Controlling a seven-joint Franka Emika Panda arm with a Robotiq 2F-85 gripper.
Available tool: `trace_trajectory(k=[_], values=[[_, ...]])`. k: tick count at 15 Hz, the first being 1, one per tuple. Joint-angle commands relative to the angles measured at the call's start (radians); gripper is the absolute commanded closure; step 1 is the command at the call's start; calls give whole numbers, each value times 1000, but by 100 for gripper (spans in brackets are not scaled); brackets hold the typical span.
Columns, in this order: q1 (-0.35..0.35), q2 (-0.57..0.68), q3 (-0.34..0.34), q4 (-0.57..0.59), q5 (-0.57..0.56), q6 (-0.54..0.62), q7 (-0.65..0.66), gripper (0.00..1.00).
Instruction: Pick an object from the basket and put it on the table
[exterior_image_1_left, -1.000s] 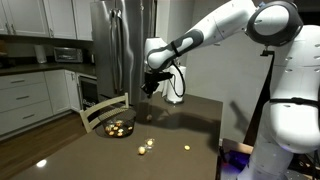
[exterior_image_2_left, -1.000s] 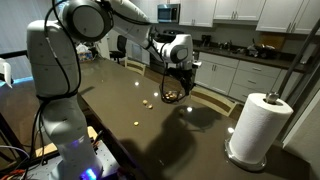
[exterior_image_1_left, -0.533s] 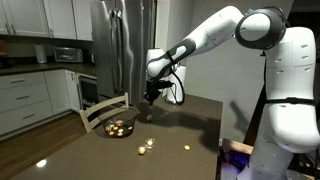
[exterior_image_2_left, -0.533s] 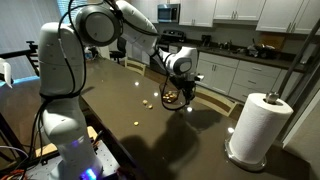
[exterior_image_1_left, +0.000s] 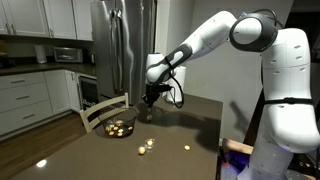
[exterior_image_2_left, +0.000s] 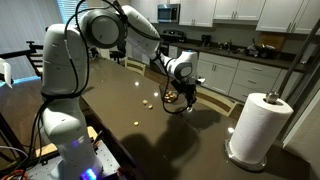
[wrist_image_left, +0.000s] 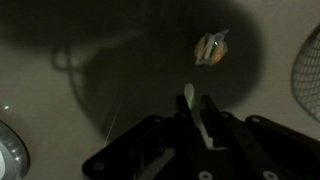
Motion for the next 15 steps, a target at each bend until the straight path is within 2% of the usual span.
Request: trace_trajectory(k=[1, 8, 10, 15], values=[[11, -7, -9, -12, -15, 25, 32, 49], [21, -72, 27, -70, 10, 40, -27, 4], [22, -95, 43, -92, 17, 51, -44, 0], [25, -140, 68, -136, 27, 76, -67, 0]])
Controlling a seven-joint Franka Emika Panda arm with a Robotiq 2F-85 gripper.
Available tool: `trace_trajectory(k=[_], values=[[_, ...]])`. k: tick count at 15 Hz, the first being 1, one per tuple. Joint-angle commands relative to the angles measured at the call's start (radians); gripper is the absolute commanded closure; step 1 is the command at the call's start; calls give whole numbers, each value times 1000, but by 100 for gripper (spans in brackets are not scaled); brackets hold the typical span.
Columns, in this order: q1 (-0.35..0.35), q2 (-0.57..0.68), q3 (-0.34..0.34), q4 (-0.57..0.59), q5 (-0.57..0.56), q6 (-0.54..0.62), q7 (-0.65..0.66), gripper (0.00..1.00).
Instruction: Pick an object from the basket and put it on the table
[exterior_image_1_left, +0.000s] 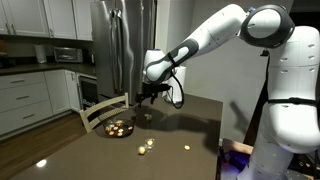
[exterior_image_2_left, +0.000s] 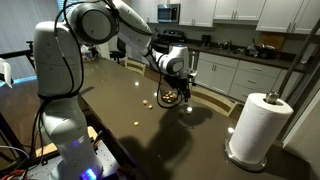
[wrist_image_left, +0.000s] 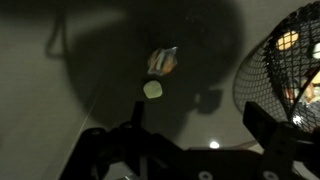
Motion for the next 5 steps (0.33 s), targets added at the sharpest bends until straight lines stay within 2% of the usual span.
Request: trace_trajectory(k=[1, 5], values=[[3, -9, 1, -7, 3, -1, -6, 0], [3, -22, 5, -18, 3, -1, -11, 0]])
